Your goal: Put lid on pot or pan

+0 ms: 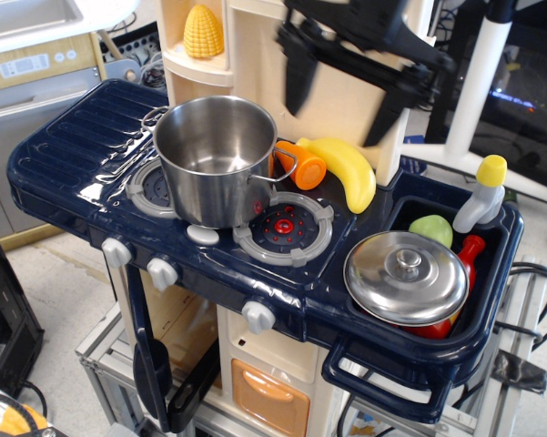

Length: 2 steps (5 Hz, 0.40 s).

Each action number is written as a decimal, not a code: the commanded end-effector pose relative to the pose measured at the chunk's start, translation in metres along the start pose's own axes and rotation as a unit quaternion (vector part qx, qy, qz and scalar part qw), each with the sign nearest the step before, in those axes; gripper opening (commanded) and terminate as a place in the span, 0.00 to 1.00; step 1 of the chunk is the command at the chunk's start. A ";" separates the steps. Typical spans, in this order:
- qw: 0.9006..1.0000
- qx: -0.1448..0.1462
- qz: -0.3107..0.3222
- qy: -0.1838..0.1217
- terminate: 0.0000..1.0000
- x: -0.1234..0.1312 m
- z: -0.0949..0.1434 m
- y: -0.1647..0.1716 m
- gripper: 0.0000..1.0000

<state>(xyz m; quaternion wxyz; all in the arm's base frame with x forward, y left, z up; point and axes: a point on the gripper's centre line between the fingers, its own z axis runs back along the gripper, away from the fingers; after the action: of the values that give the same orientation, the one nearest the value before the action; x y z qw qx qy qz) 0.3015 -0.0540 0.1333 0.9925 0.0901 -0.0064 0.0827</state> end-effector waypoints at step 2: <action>0.998 -0.048 0.001 -0.035 0.00 0.010 -0.023 -0.063 1.00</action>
<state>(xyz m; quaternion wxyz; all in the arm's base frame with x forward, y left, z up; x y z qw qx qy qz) 0.3163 -0.1081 0.0823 0.9950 0.0475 -0.0253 0.0836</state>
